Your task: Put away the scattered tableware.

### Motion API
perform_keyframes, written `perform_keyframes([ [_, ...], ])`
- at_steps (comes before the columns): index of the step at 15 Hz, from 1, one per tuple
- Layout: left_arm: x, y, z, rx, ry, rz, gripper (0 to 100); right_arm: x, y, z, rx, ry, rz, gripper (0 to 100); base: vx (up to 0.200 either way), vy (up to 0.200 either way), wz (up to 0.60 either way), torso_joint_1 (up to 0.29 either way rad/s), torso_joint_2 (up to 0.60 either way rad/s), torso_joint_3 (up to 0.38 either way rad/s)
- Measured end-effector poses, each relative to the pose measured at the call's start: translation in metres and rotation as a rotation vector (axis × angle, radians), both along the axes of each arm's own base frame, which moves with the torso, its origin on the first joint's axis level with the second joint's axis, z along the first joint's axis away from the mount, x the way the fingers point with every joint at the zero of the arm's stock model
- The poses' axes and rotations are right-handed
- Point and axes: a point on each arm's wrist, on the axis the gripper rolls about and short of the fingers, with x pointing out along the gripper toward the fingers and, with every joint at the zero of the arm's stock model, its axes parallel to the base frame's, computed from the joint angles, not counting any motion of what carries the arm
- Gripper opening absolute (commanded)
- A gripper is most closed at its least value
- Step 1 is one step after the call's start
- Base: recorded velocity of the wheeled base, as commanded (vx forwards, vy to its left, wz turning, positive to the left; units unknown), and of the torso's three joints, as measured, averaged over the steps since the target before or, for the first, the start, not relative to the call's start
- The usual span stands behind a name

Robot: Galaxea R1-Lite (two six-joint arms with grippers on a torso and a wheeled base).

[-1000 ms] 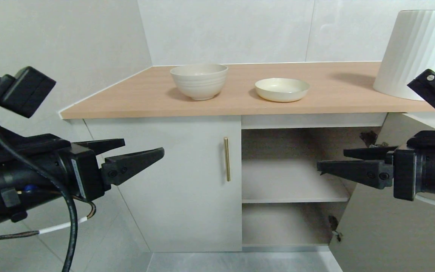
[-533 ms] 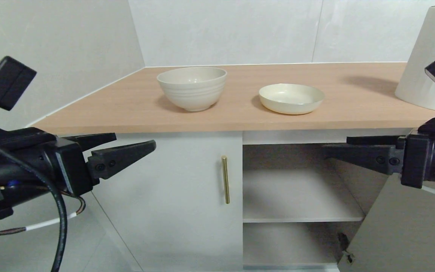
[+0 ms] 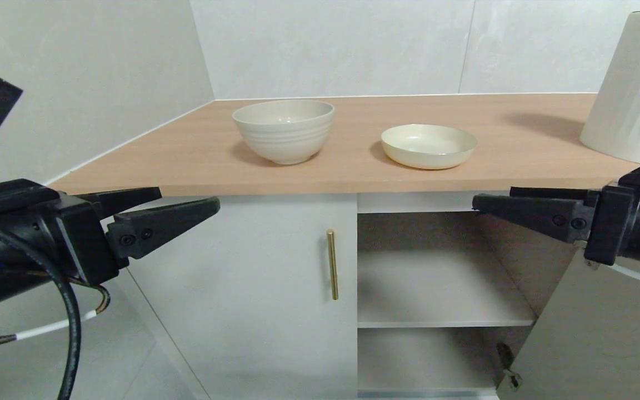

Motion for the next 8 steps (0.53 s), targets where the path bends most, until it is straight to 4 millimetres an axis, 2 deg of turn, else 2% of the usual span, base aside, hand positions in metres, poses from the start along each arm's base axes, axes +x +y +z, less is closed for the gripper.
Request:
perform_keyframes([
  [4, 0.0001, -0.0004, -0.0005, 0.001, 0.002, -0.003, 100, 0.0010, 0.0002, -0.0017, -0.005, 0.005, -0.018, 100, 0.000, 0.000, 0.00, 0.000, 0.00, 0.000],
  [8, -0.0008, 0.0003, 0.0001, -0.001, -0.001, -0.001, 100, 0.0006, 0.0001, -0.0032, -0.009, 0.008, -0.017, 100, 0.000, 0.000, 0.00, 0.016, -0.21, -0.284],
])
